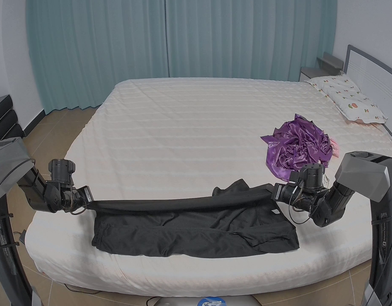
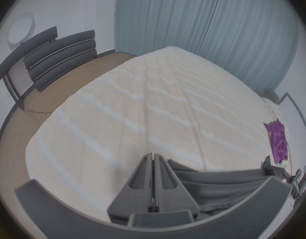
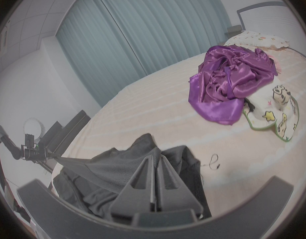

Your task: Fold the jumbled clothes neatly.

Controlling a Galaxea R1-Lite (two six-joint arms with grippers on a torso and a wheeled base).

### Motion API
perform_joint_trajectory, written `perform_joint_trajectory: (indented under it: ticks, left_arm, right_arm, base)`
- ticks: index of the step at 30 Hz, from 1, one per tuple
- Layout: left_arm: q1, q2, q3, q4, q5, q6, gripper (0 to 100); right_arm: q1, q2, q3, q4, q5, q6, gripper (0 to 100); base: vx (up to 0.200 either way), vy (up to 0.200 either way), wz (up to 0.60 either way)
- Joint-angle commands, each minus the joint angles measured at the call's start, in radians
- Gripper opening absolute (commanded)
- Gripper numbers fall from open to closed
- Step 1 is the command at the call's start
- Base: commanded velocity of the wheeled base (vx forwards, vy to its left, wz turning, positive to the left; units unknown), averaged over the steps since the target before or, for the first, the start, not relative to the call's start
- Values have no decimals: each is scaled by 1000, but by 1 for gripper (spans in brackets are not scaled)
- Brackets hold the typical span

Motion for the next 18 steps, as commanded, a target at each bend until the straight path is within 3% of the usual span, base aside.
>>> perform_joint_trajectory:
  ticks: [1,14,15,18]
  left_arm:
    - [-1,9,41,-4,1,14,0]
    - [-21,103,41,-4,6,17,0]
    - [-22,109,38,-4,6,18,100]
    - [-31,123,29,-4,6,15,100]
  right_arm:
    - [0,-1,44,1,12,-29,0]
    - [12,53,75,6,14,-84,0]
    - [14,60,73,3,14,-87,100]
    - [17,71,62,-2,14,-87,100]
  base:
    - [0,0,0]
    - [0,0,0]
    - [0,0,0]
    - [0,0,0]
